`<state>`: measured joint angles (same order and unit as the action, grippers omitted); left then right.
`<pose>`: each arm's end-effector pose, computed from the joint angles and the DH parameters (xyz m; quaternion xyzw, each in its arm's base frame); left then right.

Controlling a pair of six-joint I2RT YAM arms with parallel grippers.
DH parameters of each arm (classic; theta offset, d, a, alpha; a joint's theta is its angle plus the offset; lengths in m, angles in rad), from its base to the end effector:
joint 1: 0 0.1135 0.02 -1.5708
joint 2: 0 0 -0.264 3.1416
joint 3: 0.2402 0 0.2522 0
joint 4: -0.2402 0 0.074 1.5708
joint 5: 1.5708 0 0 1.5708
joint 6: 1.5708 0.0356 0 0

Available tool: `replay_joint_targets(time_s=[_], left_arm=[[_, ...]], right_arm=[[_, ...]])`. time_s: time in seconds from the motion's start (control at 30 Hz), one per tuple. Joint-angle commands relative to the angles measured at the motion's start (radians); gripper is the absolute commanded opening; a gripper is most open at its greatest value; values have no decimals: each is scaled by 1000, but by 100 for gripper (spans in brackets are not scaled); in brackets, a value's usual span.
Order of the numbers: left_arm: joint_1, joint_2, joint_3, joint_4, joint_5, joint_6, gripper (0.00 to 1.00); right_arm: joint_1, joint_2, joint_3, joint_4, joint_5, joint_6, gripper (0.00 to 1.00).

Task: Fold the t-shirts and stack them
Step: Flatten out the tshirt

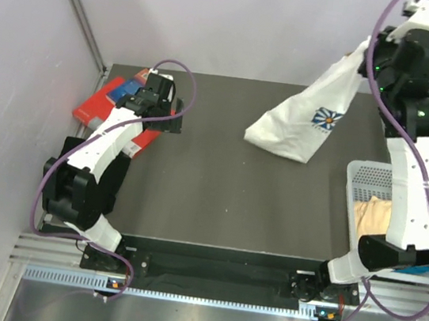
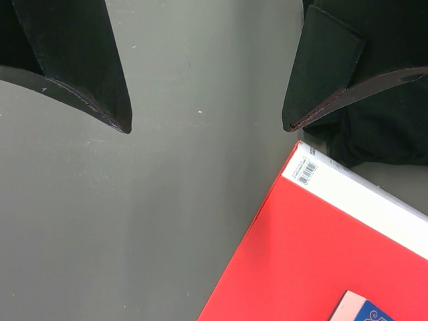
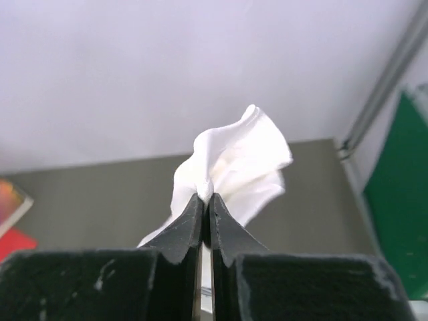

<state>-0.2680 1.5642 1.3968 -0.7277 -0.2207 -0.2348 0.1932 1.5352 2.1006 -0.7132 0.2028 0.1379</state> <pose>0.3278 -0.0819 0.3110 -0.0209 0.9382 0.0187 0.3449 0.2889 0.0492 0.5432 0.0452 0.7550 0.0314 0.6534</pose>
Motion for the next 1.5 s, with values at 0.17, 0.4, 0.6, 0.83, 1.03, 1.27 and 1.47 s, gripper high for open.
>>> replay_joint_targets(time_s=[0.17,0.4,0.6,0.83,1.03,1.27,1.47], left_arm=[[-2,-26,-2,28,14,-11,99],[0,-46,-13,28,4,-23,99],[-2,-108,-18,16,-118,-46,98],[0,-205,-61,24,-187,-41,99],[0,-227,-152,69,74,-44,99],[-22,-132,-271,215,530,-165,100],[-49,16,-324,391,757,-314,94]], right_arm=[[83,-67,139,-22,132,-92,0],[343,84,55,-75,-96,-48,0],[564,411,179,-144,-479,23,0],[696,588,167,-197,-639,49,45],[576,306,-154,-31,-387,111,74],[326,161,-327,-23,-257,89,71],[249,138,-412,-14,-238,62,71]])
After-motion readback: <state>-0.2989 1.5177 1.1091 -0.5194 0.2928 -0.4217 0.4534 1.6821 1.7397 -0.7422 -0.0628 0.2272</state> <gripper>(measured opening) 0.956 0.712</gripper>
